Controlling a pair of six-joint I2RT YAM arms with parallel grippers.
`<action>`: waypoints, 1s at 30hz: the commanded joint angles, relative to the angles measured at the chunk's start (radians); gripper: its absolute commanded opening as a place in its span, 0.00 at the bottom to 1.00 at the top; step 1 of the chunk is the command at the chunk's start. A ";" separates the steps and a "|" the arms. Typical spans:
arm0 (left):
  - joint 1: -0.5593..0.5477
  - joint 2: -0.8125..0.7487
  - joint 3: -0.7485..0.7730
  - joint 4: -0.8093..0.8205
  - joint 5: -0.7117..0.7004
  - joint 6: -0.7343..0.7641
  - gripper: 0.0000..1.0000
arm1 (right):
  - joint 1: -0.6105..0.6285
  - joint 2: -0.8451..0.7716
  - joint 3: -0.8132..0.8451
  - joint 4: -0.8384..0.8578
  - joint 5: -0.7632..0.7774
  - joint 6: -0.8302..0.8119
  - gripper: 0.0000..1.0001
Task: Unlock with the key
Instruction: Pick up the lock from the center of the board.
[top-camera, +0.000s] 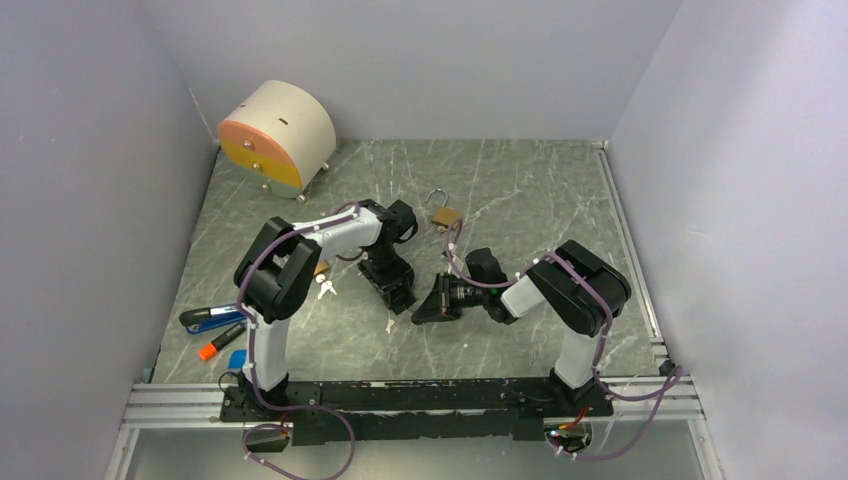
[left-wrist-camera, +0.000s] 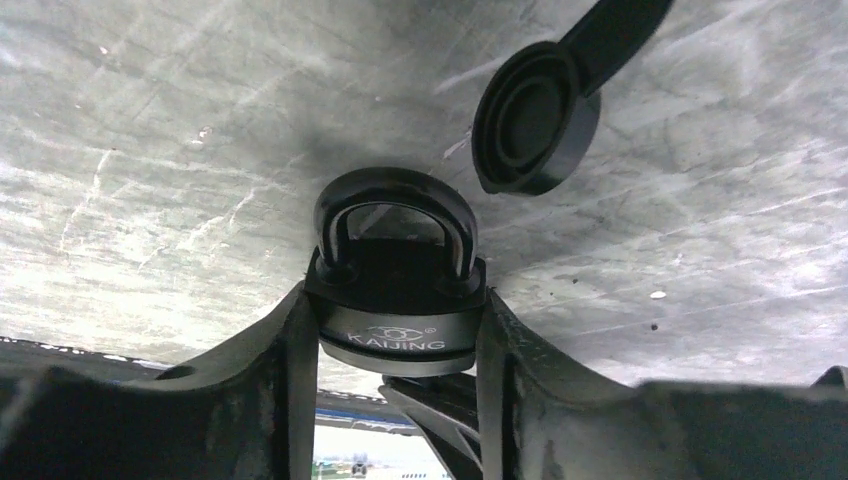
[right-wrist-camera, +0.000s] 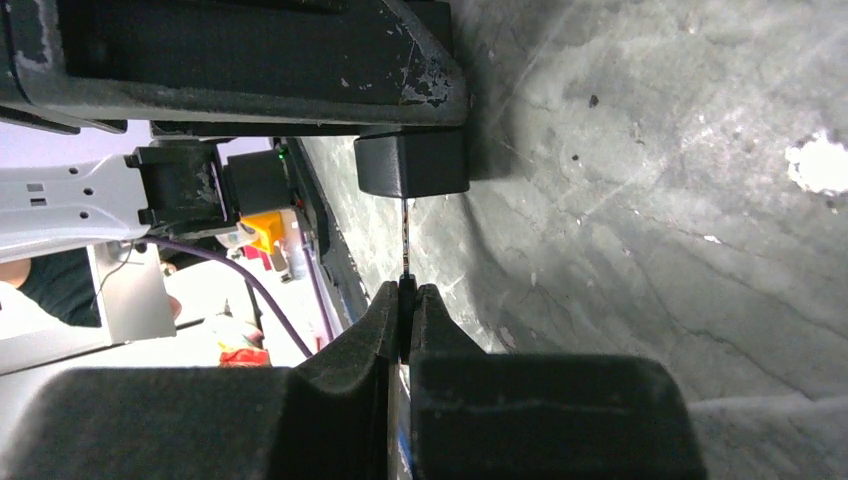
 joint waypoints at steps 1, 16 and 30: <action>0.004 -0.030 -0.014 -0.037 0.029 0.020 0.03 | -0.010 -0.037 -0.051 0.029 0.046 0.014 0.00; 0.076 -0.235 -0.094 0.009 0.323 -0.087 0.03 | -0.048 -0.358 -0.098 -0.033 0.040 0.106 0.00; 0.113 -0.225 -0.086 -0.025 0.385 -0.082 0.03 | -0.015 -0.466 -0.123 -0.089 0.019 0.086 0.00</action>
